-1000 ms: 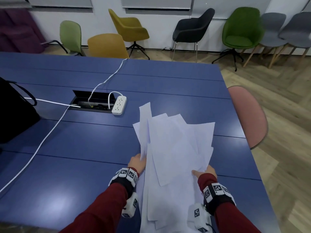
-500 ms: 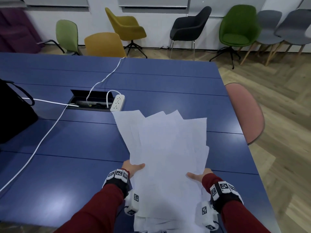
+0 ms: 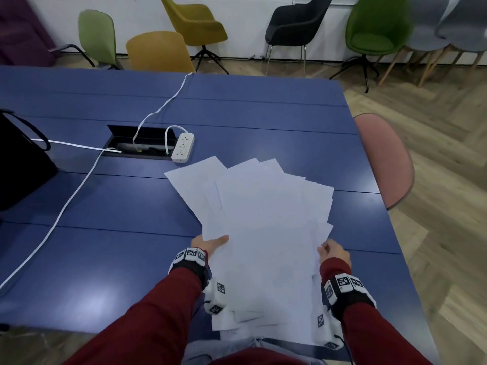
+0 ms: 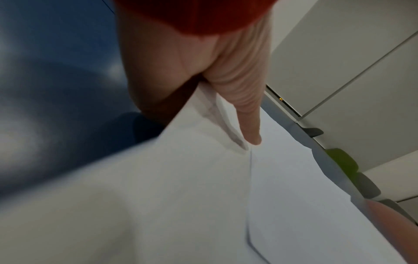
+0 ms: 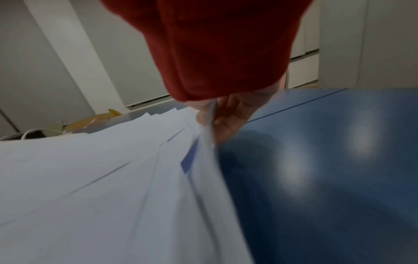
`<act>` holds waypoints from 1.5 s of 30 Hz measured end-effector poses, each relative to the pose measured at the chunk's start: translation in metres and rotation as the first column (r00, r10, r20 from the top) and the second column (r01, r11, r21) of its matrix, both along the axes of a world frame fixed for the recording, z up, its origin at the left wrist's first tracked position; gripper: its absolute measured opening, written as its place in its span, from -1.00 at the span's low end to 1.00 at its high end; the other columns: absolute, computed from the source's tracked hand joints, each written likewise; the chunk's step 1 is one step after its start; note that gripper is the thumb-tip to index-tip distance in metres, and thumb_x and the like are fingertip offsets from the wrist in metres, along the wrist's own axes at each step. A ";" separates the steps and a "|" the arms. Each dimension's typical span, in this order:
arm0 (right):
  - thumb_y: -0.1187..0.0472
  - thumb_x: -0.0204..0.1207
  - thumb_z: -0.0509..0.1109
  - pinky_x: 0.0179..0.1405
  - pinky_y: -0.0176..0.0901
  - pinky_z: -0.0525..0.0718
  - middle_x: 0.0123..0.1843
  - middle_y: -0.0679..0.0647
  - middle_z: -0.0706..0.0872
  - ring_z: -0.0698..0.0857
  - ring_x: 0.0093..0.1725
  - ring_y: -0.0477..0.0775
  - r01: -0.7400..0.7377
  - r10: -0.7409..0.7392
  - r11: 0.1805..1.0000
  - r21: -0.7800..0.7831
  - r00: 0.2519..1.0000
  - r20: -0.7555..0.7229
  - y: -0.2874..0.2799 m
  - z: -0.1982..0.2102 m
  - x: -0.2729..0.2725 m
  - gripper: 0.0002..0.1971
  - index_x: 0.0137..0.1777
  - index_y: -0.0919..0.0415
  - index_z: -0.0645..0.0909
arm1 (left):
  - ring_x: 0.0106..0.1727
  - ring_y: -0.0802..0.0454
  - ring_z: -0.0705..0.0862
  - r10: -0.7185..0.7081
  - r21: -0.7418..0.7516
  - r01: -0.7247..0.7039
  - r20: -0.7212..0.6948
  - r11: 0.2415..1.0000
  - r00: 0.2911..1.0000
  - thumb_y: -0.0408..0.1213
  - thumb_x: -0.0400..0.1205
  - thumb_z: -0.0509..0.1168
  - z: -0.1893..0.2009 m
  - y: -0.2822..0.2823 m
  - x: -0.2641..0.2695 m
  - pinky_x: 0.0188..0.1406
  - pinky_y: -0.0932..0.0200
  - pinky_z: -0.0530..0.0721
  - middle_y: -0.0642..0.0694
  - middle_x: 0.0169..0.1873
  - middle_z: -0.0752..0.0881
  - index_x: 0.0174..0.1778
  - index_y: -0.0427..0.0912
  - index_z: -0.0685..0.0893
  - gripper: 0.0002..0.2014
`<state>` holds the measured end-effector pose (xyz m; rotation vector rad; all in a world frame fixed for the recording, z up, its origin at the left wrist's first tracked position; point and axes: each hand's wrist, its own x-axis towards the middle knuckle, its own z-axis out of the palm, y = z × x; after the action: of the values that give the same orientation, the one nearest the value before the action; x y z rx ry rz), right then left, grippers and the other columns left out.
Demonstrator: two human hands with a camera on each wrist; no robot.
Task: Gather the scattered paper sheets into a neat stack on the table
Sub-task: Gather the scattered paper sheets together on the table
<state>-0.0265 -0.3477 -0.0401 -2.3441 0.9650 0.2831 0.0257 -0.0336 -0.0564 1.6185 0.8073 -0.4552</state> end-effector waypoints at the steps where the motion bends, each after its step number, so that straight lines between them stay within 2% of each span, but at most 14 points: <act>1: 0.24 0.53 0.30 -0.19 -0.19 0.42 -0.22 0.19 0.61 0.57 -0.17 0.21 -0.042 0.042 0.999 0.014 0.999 -0.035 0.002 -0.002 -0.002 -0.86 -0.27 0.16 0.47 | 0.04 -0.18 0.78 0.014 0.011 -0.014 0.005 1.000 1.000 -0.19 0.17 0.66 -0.002 -0.001 -0.001 0.17 -0.07 0.72 -0.22 0.05 0.80 0.13 -0.27 0.75 -0.41; 5: 0.18 0.41 0.44 -0.17 -0.25 0.50 -0.22 0.12 0.68 0.62 -0.19 0.12 -0.116 0.126 0.991 0.070 0.977 -0.169 0.001 -0.002 -0.002 -0.74 -0.47 0.09 0.50 | 0.00 -0.15 0.73 0.008 0.033 -0.008 0.004 0.999 1.000 -0.22 0.29 0.62 0.002 -0.003 -0.002 0.10 0.04 0.68 -0.21 0.02 0.75 0.17 -0.28 0.72 -0.47; 10: 0.18 0.39 0.41 -0.23 -0.24 0.50 -0.28 0.13 0.72 0.64 -0.29 0.15 -0.043 0.045 0.997 0.060 0.998 -0.031 0.002 0.005 -0.005 -0.84 -0.37 0.19 0.61 | 0.08 -0.20 0.76 0.039 0.007 -0.039 0.016 0.999 0.999 -0.24 0.27 0.62 0.004 -0.005 -0.006 0.15 -0.03 0.70 -0.22 0.08 0.78 0.17 -0.27 0.72 -0.46; 15: 0.34 0.47 0.42 -0.56 -0.29 0.61 -0.50 0.08 0.62 0.70 -0.64 -0.17 -0.208 0.336 0.852 0.480 0.921 -0.199 0.024 -0.009 -0.020 -0.78 -0.40 0.19 0.55 | 0.11 -0.21 0.75 0.043 0.022 -0.043 0.016 0.999 0.999 -0.23 0.27 0.63 0.002 -0.005 -0.006 0.16 -0.03 0.70 -0.23 0.07 0.77 0.15 -0.26 0.73 -0.47; 19: 0.12 0.40 0.45 -0.28 -0.30 0.56 -0.40 0.05 0.68 0.67 -0.33 0.04 -0.133 0.159 0.970 0.204 0.980 -0.116 0.017 -0.006 -0.008 -0.84 -0.34 0.16 0.64 | 0.19 -0.21 0.72 -0.034 0.096 0.032 0.014 0.995 0.999 -0.31 0.36 0.57 0.004 -0.005 -0.005 0.20 0.03 0.65 -0.20 0.12 0.75 0.20 -0.32 0.70 -0.52; 24: 0.25 0.37 0.47 0.26 0.01 0.56 0.21 0.36 0.68 0.62 0.27 0.32 0.181 -0.184 0.975 0.126 0.983 0.010 0.001 -0.012 0.004 -0.55 0.25 0.36 0.56 | 0.27 -0.23 0.68 -0.108 0.132 0.108 -0.006 0.985 0.994 -0.43 0.49 0.44 0.010 -0.004 -0.002 0.12 0.15 0.56 -0.30 0.27 0.69 0.29 -0.39 0.63 -0.57; 28: 0.27 0.31 0.51 0.27 0.04 0.62 0.20 0.34 0.70 0.66 0.24 0.31 0.249 -0.264 0.930 0.272 0.964 0.020 0.008 -0.019 0.012 -0.35 0.41 0.32 0.40 | 0.38 -0.23 0.59 -0.203 0.090 0.213 -0.115 0.973 0.972 -0.37 0.48 0.46 0.018 0.003 0.005 0.31 0.18 0.48 -0.28 0.34 0.60 0.35 -0.47 0.54 -0.47; 30: 0.22 0.31 0.54 0.26 0.03 0.61 0.18 0.28 0.70 0.67 0.21 0.29 0.256 -0.280 0.917 0.306 0.959 0.035 0.012 -0.021 0.015 -0.35 0.39 0.27 0.41 | 0.31 -0.27 0.63 -0.243 0.023 0.250 -0.155 0.968 0.957 -0.29 0.20 0.58 0.010 0.016 0.011 0.47 -0.01 0.47 -0.31 0.28 0.64 0.16 -0.49 0.67 -0.38; 32: 0.17 0.30 0.56 0.24 0.07 0.64 0.03 0.19 0.70 0.70 0.08 0.26 0.232 -0.262 0.904 0.358 0.965 0.036 0.018 -0.022 0.016 -0.42 0.31 0.26 0.49 | 0.19 -0.29 0.68 -0.209 -0.018 0.209 -0.177 0.978 0.962 -0.30 -0.08 0.57 -0.008 0.028 0.016 0.41 -0.10 0.53 -0.34 0.18 0.71 -0.03 -0.40 0.74 -0.35; 34: 0.20 0.34 0.53 0.20 0.04 0.64 -0.08 0.17 0.69 0.69 -0.01 0.22 0.131 -0.155 0.914 0.384 0.987 0.034 0.022 -0.024 0.021 -0.54 0.21 0.35 0.58 | 0.09 -0.20 0.68 -0.198 -0.023 0.197 -0.172 0.980 0.965 -0.26 -0.16 0.58 -0.009 0.031 0.016 0.22 0.04 0.60 -0.25 0.11 0.72 0.10 -0.37 0.69 -0.18; 36: 0.30 0.41 0.47 0.21 -0.02 0.62 0.08 0.27 0.75 0.71 0.07 0.23 0.043 -0.043 0.915 0.402 0.999 -0.008 0.029 -0.022 0.023 -0.64 0.17 0.46 0.61 | 0.07 -0.13 0.70 -0.209 0.000 0.211 -0.128 0.977 0.969 -0.23 -0.02 0.67 0.003 0.023 0.013 0.19 0.09 0.62 -0.19 0.09 0.73 0.24 -0.36 0.63 -0.15; 39: 0.37 0.51 0.32 0.33 -0.03 0.52 0.28 0.29 0.67 0.65 0.27 0.28 -0.020 0.043 0.924 0.382 0.998 -0.051 0.036 -0.017 0.024 -0.65 0.27 0.50 0.54 | 0.20 -0.17 0.71 -0.248 0.127 0.247 -0.011 0.961 0.969 -0.36 0.40 0.54 0.022 0.006 0.006 0.17 0.16 0.58 -0.28 0.16 0.74 0.28 -0.38 0.63 -0.48; 42: 0.39 0.53 0.29 0.26 -0.08 0.54 0.26 0.35 0.67 0.65 0.26 0.30 -0.037 0.061 0.916 0.400 0.997 -0.047 0.034 -0.021 0.023 -0.65 0.30 0.49 0.52 | 0.29 -0.22 0.67 -0.283 0.210 0.265 0.058 0.941 0.957 -0.49 0.50 0.39 0.024 -0.002 0.004 0.13 0.21 0.52 -0.34 0.28 0.68 0.33 -0.43 0.58 -0.56; 45: 0.47 0.48 0.27 0.30 -0.04 0.53 0.25 0.29 0.66 0.65 0.24 0.28 -0.029 0.034 0.908 0.417 0.999 -0.004 0.028 -0.027 0.021 -0.61 0.32 0.48 0.47 | 0.13 -0.17 0.67 -0.177 0.122 0.163 0.109 0.979 0.978 -0.56 0.52 0.36 0.030 0.003 0.005 0.14 0.12 0.56 -0.40 0.29 0.66 0.31 -0.48 0.56 -0.59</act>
<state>-0.0052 -0.3199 -0.0673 -1.9664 0.7802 0.4676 0.0311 -0.0307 -0.0269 1.8108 0.6161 -0.4351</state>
